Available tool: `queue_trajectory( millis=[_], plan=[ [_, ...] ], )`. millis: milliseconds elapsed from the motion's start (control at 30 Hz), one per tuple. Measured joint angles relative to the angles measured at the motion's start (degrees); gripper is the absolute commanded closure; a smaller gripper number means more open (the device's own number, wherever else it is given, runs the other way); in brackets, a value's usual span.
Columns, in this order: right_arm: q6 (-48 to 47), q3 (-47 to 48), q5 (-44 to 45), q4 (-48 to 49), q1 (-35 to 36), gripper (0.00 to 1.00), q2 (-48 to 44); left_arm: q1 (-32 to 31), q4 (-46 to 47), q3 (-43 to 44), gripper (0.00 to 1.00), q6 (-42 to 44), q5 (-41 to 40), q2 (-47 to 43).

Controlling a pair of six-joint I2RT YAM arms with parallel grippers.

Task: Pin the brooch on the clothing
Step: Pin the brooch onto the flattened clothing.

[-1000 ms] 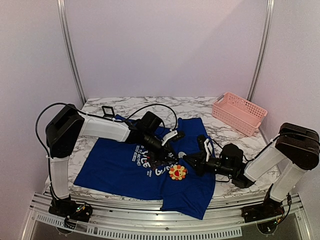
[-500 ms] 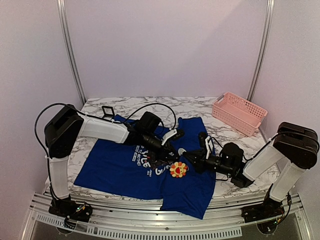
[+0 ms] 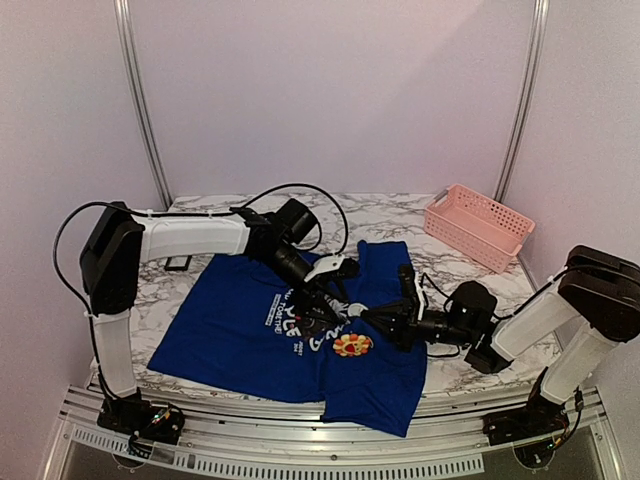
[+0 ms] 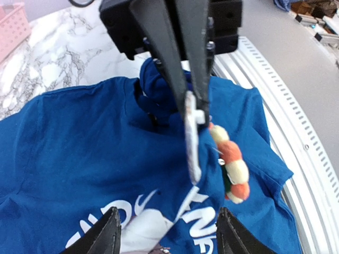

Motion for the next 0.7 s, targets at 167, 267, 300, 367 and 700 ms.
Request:
queue_trajectory(
  millis=[167, 267, 300, 367, 700],
  plan=[
    [-1.2, 0.0, -4.7, -1.5, -3.0, 1.0, -0.1, 1.5, -10.7, 3.7, 0.47, 8.5, 1.3, 0.0],
    [-2.1, 0.0, -6.8, -2.8, -4.7, 1.0, -0.1, 1.7, -10.6, 3.8, 0.57, 6.6, 1.2, 0.0],
    [-2.4, 0.1, -7.6, -3.1, -5.2, 1.0, -0.1, 1.7, -10.3, 3.8, 0.58, 5.5, 1.2, 0.0],
    [-2.9, 0.6, -9.3, -3.8, -6.3, 1.0, -0.1, 1.7, -9.3, 3.8, 0.57, 3.2, 1.4, 0.0],
    [-5.4, 4.8, -16.4, -5.8, -8.5, 1.0, 1.7, 1.4, 6.4, -1.7, 0.61, -12.0, 2.5, -0.1]
  ],
)
